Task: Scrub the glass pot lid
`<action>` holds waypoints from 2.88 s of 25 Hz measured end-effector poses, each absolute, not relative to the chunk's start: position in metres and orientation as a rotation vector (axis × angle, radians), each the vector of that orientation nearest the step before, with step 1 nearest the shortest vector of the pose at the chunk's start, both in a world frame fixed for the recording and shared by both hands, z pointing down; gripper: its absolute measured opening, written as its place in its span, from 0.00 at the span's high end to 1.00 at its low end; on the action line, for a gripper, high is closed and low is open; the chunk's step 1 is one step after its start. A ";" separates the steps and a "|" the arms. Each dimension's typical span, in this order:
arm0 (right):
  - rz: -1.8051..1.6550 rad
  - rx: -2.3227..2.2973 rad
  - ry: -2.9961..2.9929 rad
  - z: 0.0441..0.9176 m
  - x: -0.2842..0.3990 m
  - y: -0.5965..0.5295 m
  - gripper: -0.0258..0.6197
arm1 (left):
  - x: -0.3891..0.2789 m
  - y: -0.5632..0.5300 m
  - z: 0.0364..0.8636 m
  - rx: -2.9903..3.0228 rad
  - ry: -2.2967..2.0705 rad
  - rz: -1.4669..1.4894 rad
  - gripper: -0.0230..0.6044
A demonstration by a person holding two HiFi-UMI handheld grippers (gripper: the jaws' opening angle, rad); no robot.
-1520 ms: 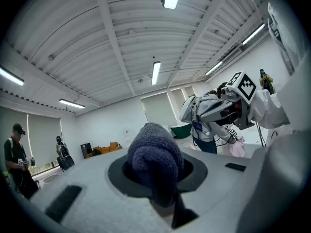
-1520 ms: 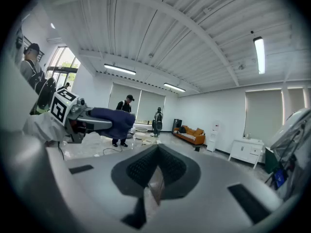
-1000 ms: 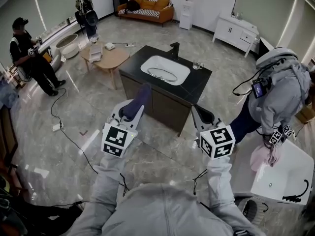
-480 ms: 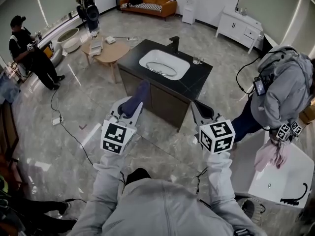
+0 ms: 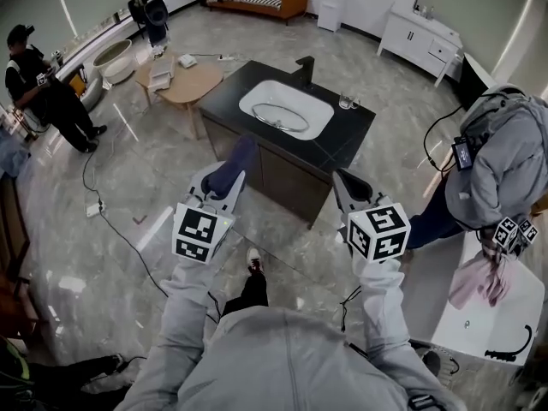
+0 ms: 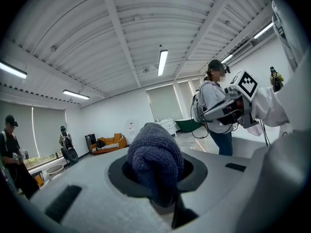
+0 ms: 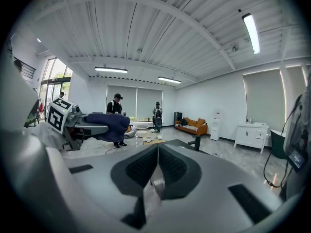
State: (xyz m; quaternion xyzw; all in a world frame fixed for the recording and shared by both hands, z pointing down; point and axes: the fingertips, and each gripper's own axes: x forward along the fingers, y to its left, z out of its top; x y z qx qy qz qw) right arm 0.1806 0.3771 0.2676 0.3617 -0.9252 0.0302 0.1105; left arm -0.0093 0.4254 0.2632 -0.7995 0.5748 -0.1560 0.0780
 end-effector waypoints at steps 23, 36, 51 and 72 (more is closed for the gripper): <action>0.136 1.134 -2.645 0.265 0.080 0.159 0.91 | -0.100 0.187 0.267 -2.514 1.615 -0.462 0.82; 0.176 1.203 -2.590 0.281 0.038 0.083 0.91 | -0.141 0.104 0.286 -2.584 1.536 -0.489 0.82; 0.251 1.234 -2.513 0.313 0.023 0.050 0.91 | -0.157 0.060 0.328 -2.689 1.490 -0.544 0.82; 0.394 1.210 -2.486 0.377 0.036 -0.094 0.91 | -0.140 -0.076 0.419 -2.745 1.437 -0.928 0.82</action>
